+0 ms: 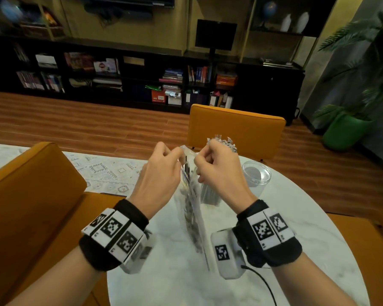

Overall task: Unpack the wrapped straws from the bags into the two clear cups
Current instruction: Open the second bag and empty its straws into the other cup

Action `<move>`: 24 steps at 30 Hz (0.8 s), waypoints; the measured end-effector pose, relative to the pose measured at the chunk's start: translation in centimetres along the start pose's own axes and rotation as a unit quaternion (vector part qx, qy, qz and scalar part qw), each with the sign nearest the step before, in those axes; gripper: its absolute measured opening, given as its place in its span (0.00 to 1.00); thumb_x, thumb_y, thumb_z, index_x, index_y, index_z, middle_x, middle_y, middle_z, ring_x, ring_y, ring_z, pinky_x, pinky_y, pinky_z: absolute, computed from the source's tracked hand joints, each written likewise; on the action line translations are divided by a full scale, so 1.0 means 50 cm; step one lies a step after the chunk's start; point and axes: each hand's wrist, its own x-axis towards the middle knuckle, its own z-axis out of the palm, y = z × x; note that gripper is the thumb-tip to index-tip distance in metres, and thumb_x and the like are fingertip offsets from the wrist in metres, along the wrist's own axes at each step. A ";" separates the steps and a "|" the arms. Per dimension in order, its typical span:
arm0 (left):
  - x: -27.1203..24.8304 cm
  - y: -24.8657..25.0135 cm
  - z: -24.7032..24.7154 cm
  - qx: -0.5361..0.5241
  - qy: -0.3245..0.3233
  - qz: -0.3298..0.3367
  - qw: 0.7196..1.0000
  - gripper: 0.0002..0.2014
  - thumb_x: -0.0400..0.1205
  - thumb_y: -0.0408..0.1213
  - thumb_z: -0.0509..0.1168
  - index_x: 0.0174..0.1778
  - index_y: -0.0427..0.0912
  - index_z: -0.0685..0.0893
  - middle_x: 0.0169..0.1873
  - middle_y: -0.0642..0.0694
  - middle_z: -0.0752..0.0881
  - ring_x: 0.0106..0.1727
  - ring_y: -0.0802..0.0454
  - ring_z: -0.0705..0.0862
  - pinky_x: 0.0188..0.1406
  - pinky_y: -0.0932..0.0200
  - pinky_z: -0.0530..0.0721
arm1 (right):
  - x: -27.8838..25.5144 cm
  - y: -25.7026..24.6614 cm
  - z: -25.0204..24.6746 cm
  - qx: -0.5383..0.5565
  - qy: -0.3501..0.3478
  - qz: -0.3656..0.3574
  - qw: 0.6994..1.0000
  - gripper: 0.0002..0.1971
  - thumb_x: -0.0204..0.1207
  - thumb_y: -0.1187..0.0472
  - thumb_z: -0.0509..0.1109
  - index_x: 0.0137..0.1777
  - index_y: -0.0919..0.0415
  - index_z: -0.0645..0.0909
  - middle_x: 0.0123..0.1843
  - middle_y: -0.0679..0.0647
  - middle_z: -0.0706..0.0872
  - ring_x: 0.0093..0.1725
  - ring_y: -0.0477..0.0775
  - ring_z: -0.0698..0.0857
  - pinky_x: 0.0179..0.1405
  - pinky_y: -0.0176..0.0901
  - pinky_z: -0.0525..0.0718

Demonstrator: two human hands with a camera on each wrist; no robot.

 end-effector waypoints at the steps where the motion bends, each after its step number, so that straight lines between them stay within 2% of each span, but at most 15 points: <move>1: 0.005 0.005 0.003 -0.045 0.000 -0.023 0.999 0.07 0.85 0.36 0.59 0.46 0.45 0.83 0.40 0.49 0.73 0.36 0.51 0.79 0.33 0.59 0.82 | -0.004 -0.001 0.010 0.005 -0.004 0.006 1.000 0.08 0.76 0.57 0.67 0.45 0.63 0.78 0.35 0.61 0.89 0.33 0.60 0.88 0.36 0.48 0.87; 3: 0.011 0.013 0.001 -0.131 -0.009 -0.056 0.990 0.07 0.84 0.34 0.64 0.46 0.53 0.83 0.42 0.48 0.75 0.40 0.49 0.84 0.35 0.64 0.88 | -0.005 0.006 0.026 0.002 -0.039 0.039 0.998 0.08 0.79 0.56 0.67 0.49 0.60 0.76 0.37 0.60 0.90 0.33 0.56 0.88 0.28 0.35 0.81; 4: 0.010 0.014 0.000 -0.135 -0.021 -0.045 0.990 0.11 0.83 0.32 0.65 0.48 0.56 0.82 0.43 0.49 0.74 0.41 0.49 0.83 0.35 0.67 0.86 | -0.002 0.015 0.029 -0.008 -0.059 0.055 0.997 0.06 0.80 0.56 0.66 0.51 0.59 0.76 0.37 0.60 0.91 0.33 0.54 0.89 0.27 0.31 0.80; 5: 0.005 0.010 -0.002 -0.114 -0.038 -0.028 0.992 0.14 0.82 0.28 0.65 0.51 0.56 0.83 0.43 0.49 0.72 0.41 0.49 0.81 0.35 0.68 0.83 | 0.001 0.027 0.026 -0.020 -0.068 0.061 0.996 0.05 0.81 0.58 0.66 0.50 0.59 0.77 0.38 0.60 0.91 0.33 0.53 0.89 0.30 0.32 0.82; 7: -0.003 -0.009 0.002 -0.032 -0.072 -0.004 0.997 0.15 0.81 0.24 0.61 0.54 0.49 0.85 0.45 0.48 0.69 0.38 0.47 0.76 0.32 0.63 0.76 | 0.012 0.051 0.013 -0.037 -0.024 0.075 0.996 0.06 0.82 0.64 0.63 0.46 0.64 0.81 0.38 0.62 0.90 0.34 0.55 0.89 0.36 0.43 0.88; 9: -0.012 -0.022 0.012 0.018 -0.105 -0.043 0.993 0.13 0.83 0.27 0.59 0.55 0.45 0.85 0.49 0.48 0.72 0.37 0.49 0.78 0.33 0.63 0.78 | 0.013 0.059 0.009 -0.005 0.016 0.103 0.995 0.07 0.82 0.67 0.61 0.46 0.64 0.80 0.39 0.62 0.89 0.33 0.53 0.84 0.36 0.47 0.84; 11: -0.009 -0.018 0.024 -0.038 -0.132 -0.105 0.985 0.15 0.81 0.30 0.62 0.62 0.45 0.85 0.52 0.45 0.80 0.42 0.46 0.86 0.47 0.50 0.87 | -0.001 0.047 0.020 0.046 -0.039 0.114 0.992 0.01 0.82 0.63 0.64 0.51 0.57 0.76 0.34 0.51 0.85 0.26 0.39 0.80 0.31 0.36 0.77; 12: -0.006 -0.012 0.026 -0.099 -0.141 -0.136 0.976 0.18 0.79 0.29 0.65 0.64 0.46 0.83 0.53 0.43 0.82 0.44 0.45 0.88 0.48 0.49 0.89 | -0.010 0.043 0.027 0.047 -0.084 0.115 0.989 0.05 0.81 0.61 0.66 0.54 0.55 0.74 0.31 0.47 0.82 0.22 0.35 0.78 0.26 0.30 0.74; 13: -0.005 -0.013 0.027 -0.132 -0.145 -0.141 0.970 0.21 0.77 0.26 0.66 0.65 0.47 0.83 0.53 0.43 0.82 0.44 0.46 0.88 0.45 0.55 0.90 | -0.016 0.047 0.031 0.031 -0.119 0.110 0.986 0.08 0.80 0.63 0.68 0.55 0.56 0.73 0.30 0.46 0.80 0.20 0.33 0.77 0.22 0.25 0.72; 15: -0.012 -0.025 0.006 -0.087 -0.136 -0.109 0.981 0.22 0.77 0.21 0.65 0.60 0.51 0.86 0.50 0.48 0.75 0.46 0.53 0.80 0.37 0.70 0.82 | -0.015 0.070 0.015 -0.043 -0.120 0.089 0.988 0.09 0.80 0.70 0.66 0.55 0.59 0.73 0.36 0.49 0.80 0.23 0.35 0.78 0.19 0.24 0.71; 17: -0.025 -0.053 -0.018 0.054 -0.088 -0.055 0.993 0.18 0.81 0.22 0.65 0.56 0.49 0.90 0.47 0.49 0.70 0.46 0.52 0.74 0.36 0.67 0.77 | -0.006 0.102 -0.023 -0.164 -0.067 0.061 0.982 0.08 0.78 0.72 0.66 0.49 0.58 0.76 0.43 0.53 0.82 0.34 0.47 0.79 0.24 0.29 0.69; 19: -0.036 -0.059 -0.021 0.095 -0.097 -0.070 0.988 0.17 0.82 0.27 0.66 0.64 0.48 0.87 0.54 0.46 0.71 0.47 0.50 0.75 0.37 0.60 0.79 | -0.006 0.117 -0.037 -0.211 -0.032 0.046 0.976 0.09 0.76 0.71 0.66 0.49 0.56 0.76 0.46 0.55 0.83 0.40 0.53 0.78 0.30 0.37 0.69; 21: -0.033 -0.046 -0.001 -0.042 -0.148 -0.161 0.975 0.25 0.78 0.28 0.69 0.71 0.52 0.80 0.53 0.47 0.73 0.45 0.49 0.81 0.43 0.61 0.81 | -0.023 0.104 -0.012 -0.145 -0.072 0.053 0.985 0.13 0.75 0.68 0.68 0.56 0.55 0.76 0.52 0.56 0.83 0.44 0.53 0.82 0.34 0.38 0.75; 22: -0.028 -0.032 0.002 -0.141 -0.179 -0.210 0.951 0.27 0.76 0.27 0.71 0.69 0.54 0.78 0.50 0.48 0.74 0.40 0.51 0.83 0.40 0.62 0.83 | -0.035 0.098 0.007 -0.120 -0.130 0.070 0.982 0.17 0.75 0.65 0.71 0.62 0.54 0.74 0.56 0.56 0.82 0.48 0.54 0.83 0.38 0.40 0.81; 24: -0.023 -0.024 -0.005 -0.248 -0.195 -0.223 0.922 0.29 0.73 0.20 0.71 0.68 0.47 0.78 0.41 0.50 0.76 0.27 0.61 0.80 0.27 0.69 0.79 | -0.055 0.108 0.015 -0.145 -0.242 0.101 0.954 0.24 0.75 0.60 0.73 0.69 0.53 0.71 0.59 0.56 0.81 0.50 0.55 0.84 0.39 0.42 0.85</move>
